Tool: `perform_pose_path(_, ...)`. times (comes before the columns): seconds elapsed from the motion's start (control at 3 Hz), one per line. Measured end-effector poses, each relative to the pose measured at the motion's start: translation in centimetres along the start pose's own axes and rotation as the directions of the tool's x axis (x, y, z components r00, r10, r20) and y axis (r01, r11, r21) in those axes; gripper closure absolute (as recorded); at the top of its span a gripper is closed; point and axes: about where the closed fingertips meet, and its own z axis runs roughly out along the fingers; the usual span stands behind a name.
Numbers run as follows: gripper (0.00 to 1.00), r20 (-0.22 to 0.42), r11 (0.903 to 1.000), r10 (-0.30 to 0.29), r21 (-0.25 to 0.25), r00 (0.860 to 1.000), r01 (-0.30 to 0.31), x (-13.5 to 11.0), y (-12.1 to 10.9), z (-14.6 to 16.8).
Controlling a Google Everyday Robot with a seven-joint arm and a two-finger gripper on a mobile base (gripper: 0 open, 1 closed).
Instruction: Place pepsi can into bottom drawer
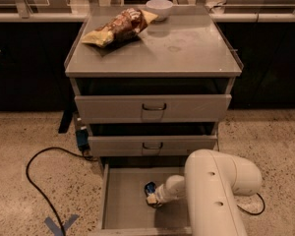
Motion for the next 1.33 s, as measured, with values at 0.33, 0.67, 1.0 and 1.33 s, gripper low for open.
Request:
perform_pose_path(0.33,1.00,-0.017,0.9991,0.036,-0.022,0.999,-0.037,0.41,-0.74,1.01)
perform_pose_path(0.67,1.00,-0.017,0.9991,0.036,-0.022,0.999,-0.037,0.33,-0.68,0.81)
perform_pose_path(1.0,0.81,-0.017,0.9991,0.036,-0.022,0.999,-0.037,0.34,-0.67,0.82)
perform_pose_path(1.33,0.58,-0.017,0.9991,0.036,-0.022,0.999,-0.037,0.34,-0.67,0.82)
